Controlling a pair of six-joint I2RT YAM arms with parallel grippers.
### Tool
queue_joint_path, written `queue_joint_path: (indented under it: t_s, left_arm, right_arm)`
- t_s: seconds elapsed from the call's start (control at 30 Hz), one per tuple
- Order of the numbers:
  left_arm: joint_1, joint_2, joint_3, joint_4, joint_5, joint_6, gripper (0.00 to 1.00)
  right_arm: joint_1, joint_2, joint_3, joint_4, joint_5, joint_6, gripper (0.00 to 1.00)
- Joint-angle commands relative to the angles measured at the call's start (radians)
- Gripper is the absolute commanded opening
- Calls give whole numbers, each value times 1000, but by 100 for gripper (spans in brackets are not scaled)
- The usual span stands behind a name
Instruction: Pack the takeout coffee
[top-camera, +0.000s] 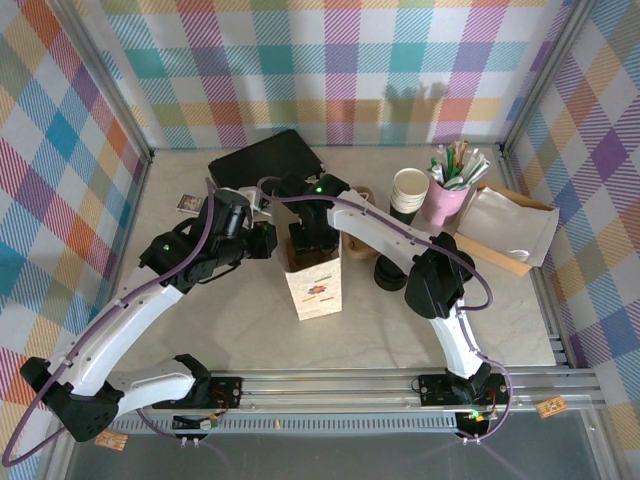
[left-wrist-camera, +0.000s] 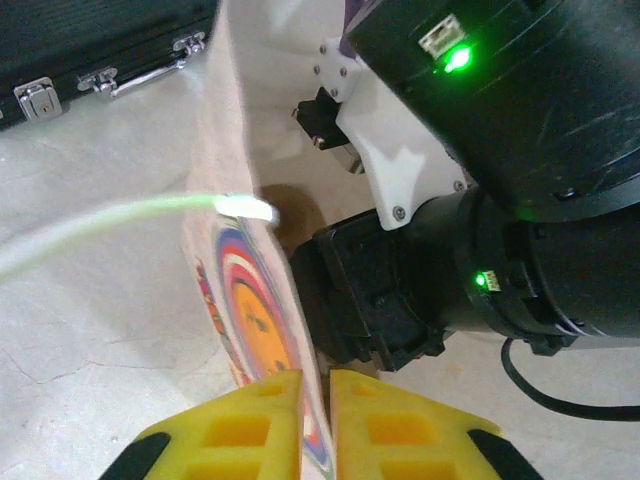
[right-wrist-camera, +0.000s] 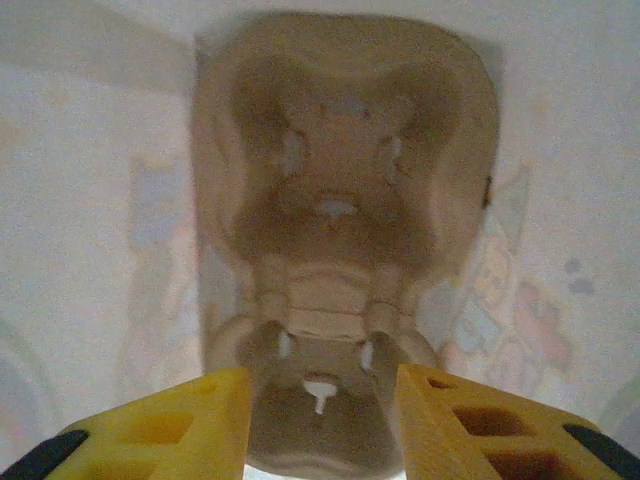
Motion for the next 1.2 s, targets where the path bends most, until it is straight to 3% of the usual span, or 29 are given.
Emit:
queue_joint_path:
  t_s: [0.0,0.33,0.7,0.9,1.0,1.17]
  left_arm:
    - [-9,21,11,-37,-7,-6,18]
    - [-9,42,26,-30,19,-55,26]
    - [-9,70,32,-23,86,-137,26]
    - [-9,90,50,-1,121,-166,34]
    - [-10,85,53,15,113,-182,43]
    - [-9,80,53,19,103,-187,44]
  right_arm:
    - [5,-71,65,-31,-1,-5,43]
    - [5,-99,99,-8,-4,-17,43]
    - [4,-120,42,31,-9,-24,41]
    - [4,-130,36,44,-20,-22,41]
    - [3,-145,38,43,4,-10,41]
    - [2,-172,45,48,40,-7,40]
